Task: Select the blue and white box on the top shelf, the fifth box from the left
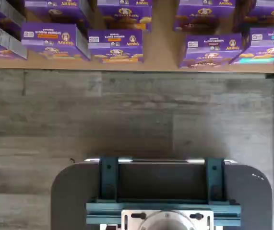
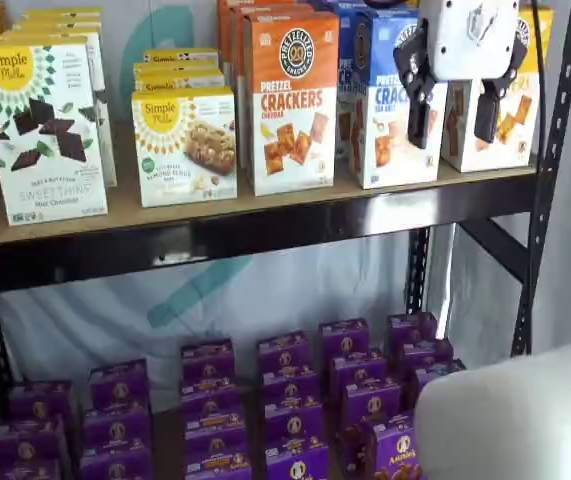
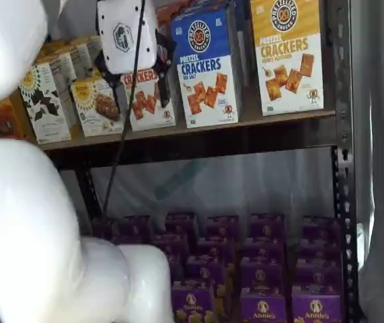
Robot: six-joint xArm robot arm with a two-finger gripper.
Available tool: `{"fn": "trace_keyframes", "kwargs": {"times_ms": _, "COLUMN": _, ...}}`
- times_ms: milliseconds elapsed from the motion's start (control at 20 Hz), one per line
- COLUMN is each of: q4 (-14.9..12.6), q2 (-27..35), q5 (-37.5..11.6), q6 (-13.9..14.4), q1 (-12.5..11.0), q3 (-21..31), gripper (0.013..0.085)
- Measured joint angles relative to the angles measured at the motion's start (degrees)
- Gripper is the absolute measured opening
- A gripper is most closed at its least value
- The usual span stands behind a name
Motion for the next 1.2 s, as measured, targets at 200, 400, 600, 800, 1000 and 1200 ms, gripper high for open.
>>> {"fn": "trace_keyframes", "kwargs": {"times_ms": 200, "q4": 6.8, "q2": -3.1, "q5": -5.1, "q6": -3.8, "q1": -6.1, "q3": 3.0, "gripper": 0.0850}}
{"fn": "trace_keyframes", "kwargs": {"times_ms": 400, "q4": 5.8, "q2": -3.1, "q5": -5.8, "q6": -3.6, "q1": -5.4, "q3": 3.2, "gripper": 0.0850}}
{"fn": "trace_keyframes", "kwargs": {"times_ms": 600, "q4": 3.8, "q2": -2.6, "q5": -8.2, "q6": -3.9, "q1": -4.8, "q3": 3.3, "gripper": 0.0850}}
{"fn": "trace_keyframes", "kwargs": {"times_ms": 800, "q4": 2.2, "q2": -0.7, "q5": -12.0, "q6": -5.0, "q1": -5.4, "q3": 2.3, "gripper": 0.0850}}
{"fn": "trace_keyframes", "kwargs": {"times_ms": 1000, "q4": 1.4, "q2": 2.3, "q5": -15.6, "q6": -6.5, "q1": -6.6, "q3": -0.1, "gripper": 0.0850}}
{"fn": "trace_keyframes", "kwargs": {"times_ms": 1200, "q4": 1.4, "q2": 6.1, "q5": -17.1, "q6": -7.7, "q1": -7.8, "q3": -3.9, "gripper": 0.0850}}
